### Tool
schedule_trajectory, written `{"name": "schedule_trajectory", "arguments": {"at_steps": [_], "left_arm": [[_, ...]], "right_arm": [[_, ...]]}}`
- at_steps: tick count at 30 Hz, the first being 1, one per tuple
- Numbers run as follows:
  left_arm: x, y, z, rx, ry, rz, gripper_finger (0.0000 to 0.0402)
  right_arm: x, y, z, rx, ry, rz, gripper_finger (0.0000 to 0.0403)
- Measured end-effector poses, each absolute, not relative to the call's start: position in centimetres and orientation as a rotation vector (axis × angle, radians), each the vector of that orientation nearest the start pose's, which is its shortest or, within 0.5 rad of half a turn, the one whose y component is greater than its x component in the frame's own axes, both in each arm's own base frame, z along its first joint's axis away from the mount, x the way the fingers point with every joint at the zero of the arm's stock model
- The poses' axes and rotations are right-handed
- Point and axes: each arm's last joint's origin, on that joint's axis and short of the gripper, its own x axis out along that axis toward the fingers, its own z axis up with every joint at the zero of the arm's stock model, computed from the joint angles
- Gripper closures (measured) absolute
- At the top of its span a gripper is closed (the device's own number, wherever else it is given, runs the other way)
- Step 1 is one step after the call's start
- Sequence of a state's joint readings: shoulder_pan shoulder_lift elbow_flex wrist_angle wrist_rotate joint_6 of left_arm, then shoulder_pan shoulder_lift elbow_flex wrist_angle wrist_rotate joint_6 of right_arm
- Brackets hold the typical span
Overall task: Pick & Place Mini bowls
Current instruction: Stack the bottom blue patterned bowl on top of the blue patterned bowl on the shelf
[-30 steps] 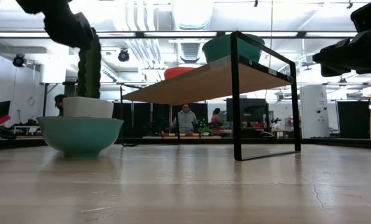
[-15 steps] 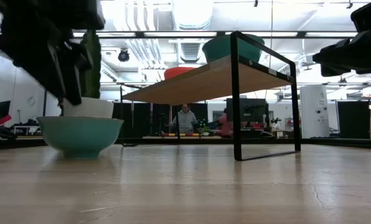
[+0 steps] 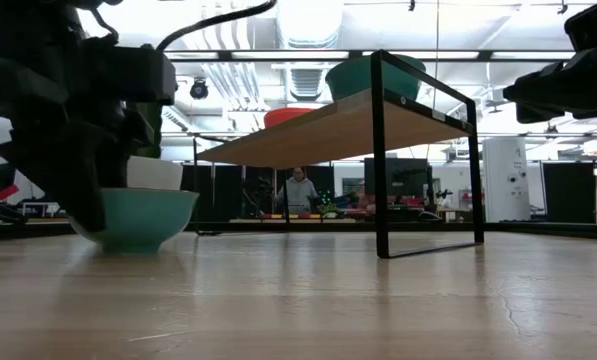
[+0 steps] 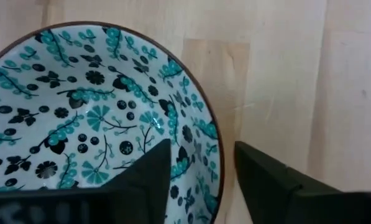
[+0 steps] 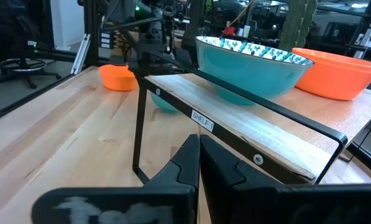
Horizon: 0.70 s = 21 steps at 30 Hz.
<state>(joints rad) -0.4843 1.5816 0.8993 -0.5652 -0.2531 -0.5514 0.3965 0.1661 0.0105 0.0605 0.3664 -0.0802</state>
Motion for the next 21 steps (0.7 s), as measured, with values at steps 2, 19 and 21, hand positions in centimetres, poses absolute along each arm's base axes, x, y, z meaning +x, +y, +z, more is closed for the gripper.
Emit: {"name": "schedule_trajectory", "arguments": {"at_steps": [2, 19, 21], "left_arm": [[25.3, -12.5, 16.9, -0.038, 1.166, 0.125, 0.0276], [26.4, -13.1, 24.1, 0.029, 1.203, 0.132, 0.0397], [26.6, -13.2, 25.8, 0.051, 1.191, 0.12, 0.0397]], "right_arm": [[10.1, 3.1, 15.9, -0.113, 0.087, 0.033, 0.0394], [10.1, 3.1, 15.9, -0.12, 0.087, 0.034, 0.0394], [10.1, 3.1, 15.9, -0.115, 0.087, 0.034, 0.0394]]}}
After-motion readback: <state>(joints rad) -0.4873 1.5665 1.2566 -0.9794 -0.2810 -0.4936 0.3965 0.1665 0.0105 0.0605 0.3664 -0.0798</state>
